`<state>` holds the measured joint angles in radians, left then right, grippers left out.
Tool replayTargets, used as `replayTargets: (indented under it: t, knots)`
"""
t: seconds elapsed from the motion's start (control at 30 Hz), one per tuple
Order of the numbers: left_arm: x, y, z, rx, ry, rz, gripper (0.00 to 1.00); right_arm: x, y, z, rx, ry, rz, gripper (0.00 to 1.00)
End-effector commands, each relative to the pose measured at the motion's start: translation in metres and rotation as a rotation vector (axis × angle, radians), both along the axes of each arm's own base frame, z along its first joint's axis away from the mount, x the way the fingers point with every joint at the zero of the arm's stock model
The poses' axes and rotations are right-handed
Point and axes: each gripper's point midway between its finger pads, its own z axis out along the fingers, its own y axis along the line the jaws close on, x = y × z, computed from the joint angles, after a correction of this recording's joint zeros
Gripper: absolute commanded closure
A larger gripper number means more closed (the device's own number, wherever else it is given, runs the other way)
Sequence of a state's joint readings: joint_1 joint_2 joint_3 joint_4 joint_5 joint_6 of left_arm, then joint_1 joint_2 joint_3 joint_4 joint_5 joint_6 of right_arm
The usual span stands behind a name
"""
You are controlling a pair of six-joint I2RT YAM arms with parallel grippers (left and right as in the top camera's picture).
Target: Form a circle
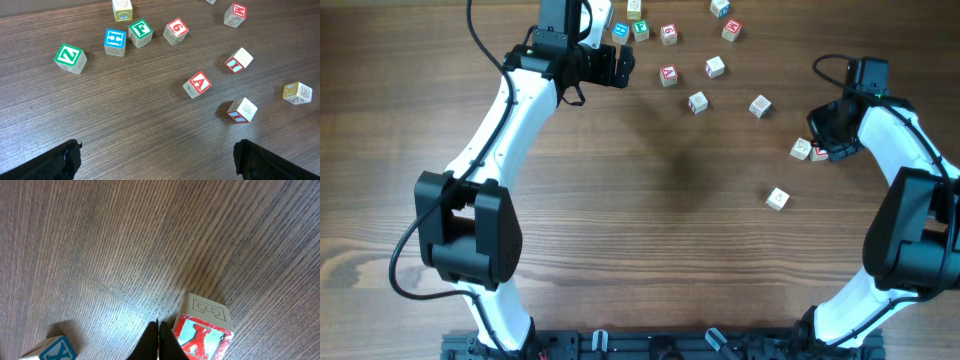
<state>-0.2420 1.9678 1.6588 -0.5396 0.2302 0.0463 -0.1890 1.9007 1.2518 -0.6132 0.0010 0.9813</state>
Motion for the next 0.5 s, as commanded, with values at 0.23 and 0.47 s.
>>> replayTargets:
  t: [0.23,0.47]
  knots:
    - [-0.0017,-0.0029,-0.0065,-0.001,0.016,-0.006,0.0,0.0009,0.0005,-0.0059,0.0,0.009,0.013,0.96]
    - [-0.0018,-0.0029,-0.0064,-0.002,0.016,-0.006,0.0,0.0018,0.0003,-0.0056,-0.008,0.007,0.036,0.96]
